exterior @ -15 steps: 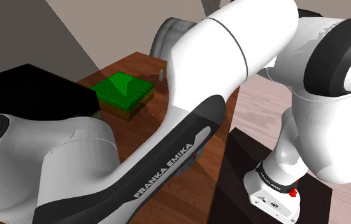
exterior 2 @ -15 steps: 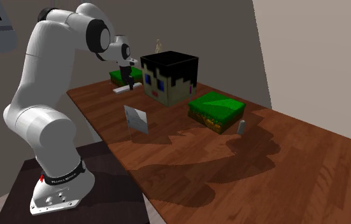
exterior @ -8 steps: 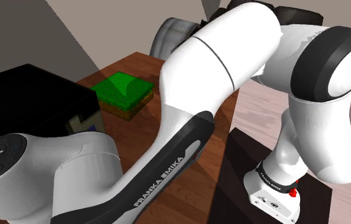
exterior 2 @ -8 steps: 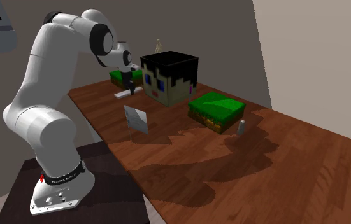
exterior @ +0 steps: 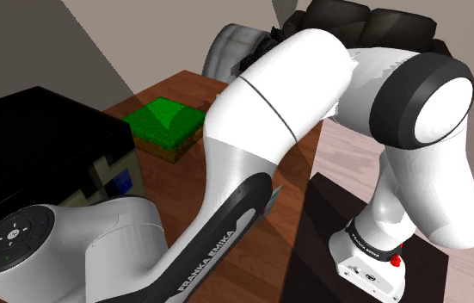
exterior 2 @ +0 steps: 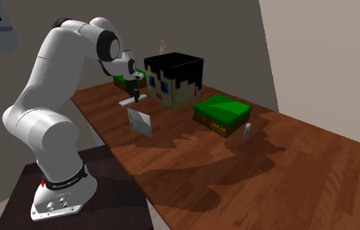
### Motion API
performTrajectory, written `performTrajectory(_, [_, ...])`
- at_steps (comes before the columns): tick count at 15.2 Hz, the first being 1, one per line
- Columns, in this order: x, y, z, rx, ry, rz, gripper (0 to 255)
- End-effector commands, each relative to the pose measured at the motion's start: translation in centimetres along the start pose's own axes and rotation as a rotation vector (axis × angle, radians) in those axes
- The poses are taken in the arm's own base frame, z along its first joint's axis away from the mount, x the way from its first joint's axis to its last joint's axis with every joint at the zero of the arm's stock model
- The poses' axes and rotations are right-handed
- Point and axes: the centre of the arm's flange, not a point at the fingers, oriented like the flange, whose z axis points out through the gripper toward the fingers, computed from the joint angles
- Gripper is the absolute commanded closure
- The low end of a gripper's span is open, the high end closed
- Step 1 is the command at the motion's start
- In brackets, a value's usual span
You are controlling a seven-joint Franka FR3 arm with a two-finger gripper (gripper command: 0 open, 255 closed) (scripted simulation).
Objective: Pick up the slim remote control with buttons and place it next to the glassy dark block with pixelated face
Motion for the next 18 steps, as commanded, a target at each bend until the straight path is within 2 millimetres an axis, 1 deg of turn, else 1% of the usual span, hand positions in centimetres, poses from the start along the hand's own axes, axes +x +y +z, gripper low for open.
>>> performTrajectory(1, [-0.1, 0.0, 0.7, 0.0, 0.001, 0.0, 255])
performTrajectory(8, [-0.1, 0.0, 0.7, 0.0, 0.001, 0.0, 255])
performTrajectory(9, [-0.1, 0.0, 0.7, 0.0, 0.001, 0.0, 0])
performTrajectory(14, [-0.1, 0.0, 0.7, 0.0, 0.001, 0.0, 0])
performTrajectory(17, [-0.1, 0.0, -3.2, 0.0, 0.001, 0.0, 0])
performTrajectory(18, [-0.1, 0.0, -4.3, 0.0, 0.001, 0.0, 0])
